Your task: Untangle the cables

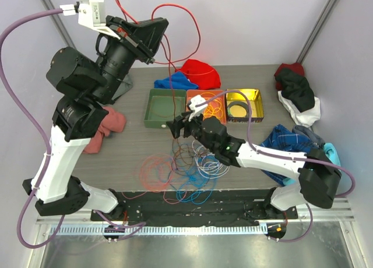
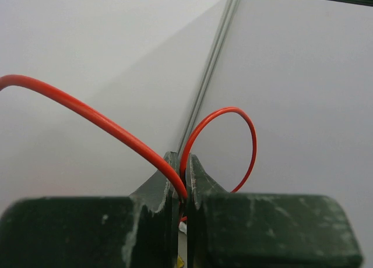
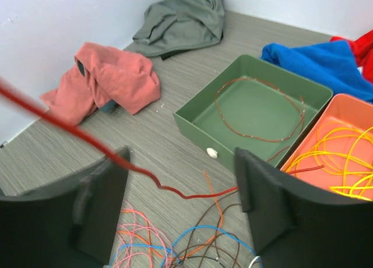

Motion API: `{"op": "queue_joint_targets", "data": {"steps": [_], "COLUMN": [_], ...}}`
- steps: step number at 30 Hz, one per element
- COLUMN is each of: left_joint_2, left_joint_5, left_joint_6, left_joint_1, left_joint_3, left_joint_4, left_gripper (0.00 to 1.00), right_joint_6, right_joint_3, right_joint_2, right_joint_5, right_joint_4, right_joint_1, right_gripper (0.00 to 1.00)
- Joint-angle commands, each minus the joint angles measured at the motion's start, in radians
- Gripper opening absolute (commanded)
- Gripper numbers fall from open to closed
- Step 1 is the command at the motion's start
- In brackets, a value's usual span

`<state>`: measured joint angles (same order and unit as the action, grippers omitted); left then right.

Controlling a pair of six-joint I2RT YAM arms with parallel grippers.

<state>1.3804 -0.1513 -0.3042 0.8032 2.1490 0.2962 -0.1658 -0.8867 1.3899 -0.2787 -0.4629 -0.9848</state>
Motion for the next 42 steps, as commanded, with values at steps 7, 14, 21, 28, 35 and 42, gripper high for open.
{"op": "queue_joint_targets", "data": {"steps": [7, 14, 21, 28, 35, 42], "left_joint_2": [-0.115, -0.262, -0.432, -0.538, -0.572, -0.552], "left_joint_5": [0.018, -0.028, -0.060, 0.005, 0.056, 0.108], "left_joint_6": [-0.036, -0.049, -0.055, -0.053, -0.056, -0.053], "left_joint_1": [0.001, 0.001, 0.002, 0.002, 0.002, 0.002], "left_joint_3": [-0.144, -0.371, -0.647, -0.911, -1.078, -1.152], "left_joint_4": [-0.094, -0.166, -0.244, -0.342, -0.466, -0.535], "left_gripper": [0.00, 0.00, 0.00, 0.00, 0.00, 0.00], "right_joint_6": [-0.170, -0.222, -0.259, -0.320, -0.391, -0.429], "right_joint_3": [-0.092, -0.274, -0.593, -0.882, -0.923, -0.977], "right_joint_2": [0.000, -0.092, -0.075, -0.003, -0.017, -0.026], "right_joint_5": [-0.043, -0.083, -0.039, 0.075, 0.216, 0.320], "right_joint_4": [-0.005, 0.262, 0.591, 0.811, 0.877, 0.941], "right_joint_1": [0.124, 0.202, 0.258, 0.258, 0.256, 0.258], "right_gripper": [0.02, 0.01, 0.01, 0.01, 0.01, 0.01]}}
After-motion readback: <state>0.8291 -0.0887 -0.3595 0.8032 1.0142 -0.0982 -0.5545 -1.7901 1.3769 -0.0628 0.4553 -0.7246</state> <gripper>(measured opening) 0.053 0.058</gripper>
